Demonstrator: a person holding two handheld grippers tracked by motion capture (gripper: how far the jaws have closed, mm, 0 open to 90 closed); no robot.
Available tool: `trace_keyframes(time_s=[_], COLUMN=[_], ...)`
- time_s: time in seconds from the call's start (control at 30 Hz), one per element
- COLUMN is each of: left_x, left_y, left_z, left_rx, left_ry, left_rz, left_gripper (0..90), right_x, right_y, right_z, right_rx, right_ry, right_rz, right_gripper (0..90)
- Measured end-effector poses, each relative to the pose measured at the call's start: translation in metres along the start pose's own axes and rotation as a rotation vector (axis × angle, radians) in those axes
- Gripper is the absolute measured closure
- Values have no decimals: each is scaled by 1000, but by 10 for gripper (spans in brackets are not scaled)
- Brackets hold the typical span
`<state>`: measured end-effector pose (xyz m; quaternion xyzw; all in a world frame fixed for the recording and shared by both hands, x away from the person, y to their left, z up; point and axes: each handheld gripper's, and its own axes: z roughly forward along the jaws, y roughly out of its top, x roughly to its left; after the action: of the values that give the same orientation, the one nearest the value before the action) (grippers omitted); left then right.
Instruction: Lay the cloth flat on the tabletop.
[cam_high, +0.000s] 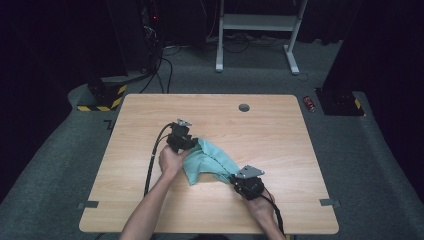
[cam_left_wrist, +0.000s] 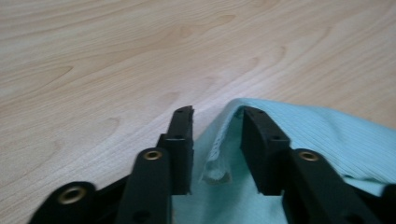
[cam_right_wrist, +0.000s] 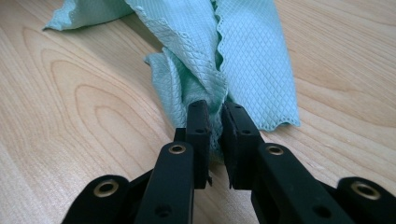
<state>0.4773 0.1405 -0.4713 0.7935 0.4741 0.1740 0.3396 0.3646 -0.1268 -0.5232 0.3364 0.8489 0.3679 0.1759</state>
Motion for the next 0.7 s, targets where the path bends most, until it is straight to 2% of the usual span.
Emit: trace_keyframes(time_s=[0.13,0.2,0.23,0.27,0.33,0.43,0.53,0.7], left_x=[-13,-18,-18,-25,-30,-36,-41,-50], left_y=[-7,-14,-14,-25,-37,-55,-67,-73], left_z=[-25,-36,-36,-43,-48,-49,-48,-44], left_rx=[-35,-35,-35,-31,-16,13,17,23], left_ry=[-38,-79,-79,-127,-170,-217,-222,-164], left_rz=[64,68,68,72,86,86,78,110], left_gripper=[553,538,531,524,511,474,469,487], right_x=[-5,-4,-4,-1,4,10,9,-1], right_y=[-1,-1,-1,0,3,6,8,3], right_z=[-2,-4,-4,-7,-12,-17,-18,-16], right_rx=[-27,-37,-37,-55,-63,-77,-75,-56], right_ry=[33,42,42,56,65,77,68,53], right_rz=[29,38,38,36,16,-22,-25,62], right_gripper=[825,825,825,829,833,843,806,724])
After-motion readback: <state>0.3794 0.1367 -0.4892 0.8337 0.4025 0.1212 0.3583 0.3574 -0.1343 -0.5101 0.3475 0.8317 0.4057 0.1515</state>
